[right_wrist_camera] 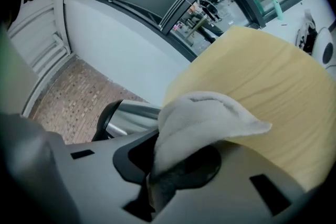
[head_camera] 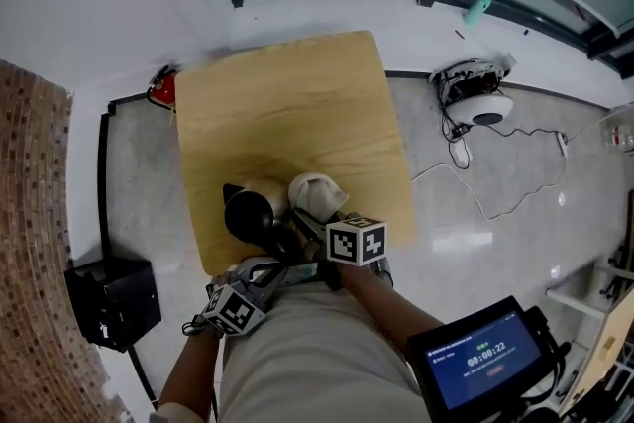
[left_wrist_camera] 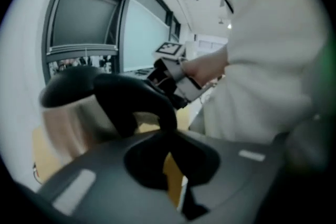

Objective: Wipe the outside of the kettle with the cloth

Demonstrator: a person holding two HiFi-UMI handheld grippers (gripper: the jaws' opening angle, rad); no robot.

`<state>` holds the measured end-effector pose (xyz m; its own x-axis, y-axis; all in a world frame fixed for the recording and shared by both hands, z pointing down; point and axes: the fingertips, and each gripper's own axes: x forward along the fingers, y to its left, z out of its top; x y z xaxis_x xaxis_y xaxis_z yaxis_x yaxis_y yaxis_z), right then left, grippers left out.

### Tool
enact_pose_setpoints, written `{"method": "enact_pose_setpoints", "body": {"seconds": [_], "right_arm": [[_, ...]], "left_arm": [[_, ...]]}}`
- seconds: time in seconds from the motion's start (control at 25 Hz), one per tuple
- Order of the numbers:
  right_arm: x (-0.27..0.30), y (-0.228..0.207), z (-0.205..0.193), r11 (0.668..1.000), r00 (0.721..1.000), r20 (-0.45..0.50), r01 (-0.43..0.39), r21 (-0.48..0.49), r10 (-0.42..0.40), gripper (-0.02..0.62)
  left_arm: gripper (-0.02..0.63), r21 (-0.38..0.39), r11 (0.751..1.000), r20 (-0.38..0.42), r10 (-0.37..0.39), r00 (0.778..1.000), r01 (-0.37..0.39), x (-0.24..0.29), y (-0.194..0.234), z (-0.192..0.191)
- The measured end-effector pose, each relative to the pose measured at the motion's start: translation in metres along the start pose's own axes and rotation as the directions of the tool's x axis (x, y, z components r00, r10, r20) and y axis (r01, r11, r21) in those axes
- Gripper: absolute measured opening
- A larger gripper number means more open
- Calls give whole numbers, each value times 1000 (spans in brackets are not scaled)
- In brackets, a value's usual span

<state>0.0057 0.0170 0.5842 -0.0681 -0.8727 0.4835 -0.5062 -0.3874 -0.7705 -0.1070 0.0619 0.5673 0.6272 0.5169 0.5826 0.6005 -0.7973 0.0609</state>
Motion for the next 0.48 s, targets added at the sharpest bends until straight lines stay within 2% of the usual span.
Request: {"method": "enact_pose_setpoints", "body": {"seconds": [0.12, 0.2, 0.28, 0.32, 0.36, 0.4, 0.44, 0.48], "right_arm": [[14, -4, 17, 996, 993, -83, -83, -35, 80, 80], [13, 3, 33, 987, 986, -120, -127, -94, 116, 80], [1, 24, 63, 970, 981, -31, -195, -146, 192, 80], [-6, 41, 78, 955, 963, 39, -258, -148, 266, 80], [-9, 59, 88, 931, 932, 95, -335, -145, 350, 80], [-7, 74, 90, 902, 898, 121, -405, -151, 423, 80], [0, 82, 84, 881, 879, 112, -442, -170, 463, 80], [11, 78, 73, 880, 886, 79, -436, -188, 456, 80]], "left_arm": [[-2, 68, 997, -7, -46, 999, 47, 24, 2, 20], [-2, 129, 989, -2, -79, 997, 78, 18, -6, 40], [-3, 133, 989, 93, -69, 993, 56, -19, -4, 77], [-3, 109, 994, 172, -31, 985, 13, -44, 8, 101], [-3, 60, 997, 241, 34, 970, -50, -66, 28, 121], [-3, -22, 993, 267, 121, 956, -120, -83, 52, 131], [-3, -103, 977, 239, 209, 948, -189, -91, 76, 130], [-3, -124, 959, 175, 273, 946, -253, -90, 95, 123]]}}
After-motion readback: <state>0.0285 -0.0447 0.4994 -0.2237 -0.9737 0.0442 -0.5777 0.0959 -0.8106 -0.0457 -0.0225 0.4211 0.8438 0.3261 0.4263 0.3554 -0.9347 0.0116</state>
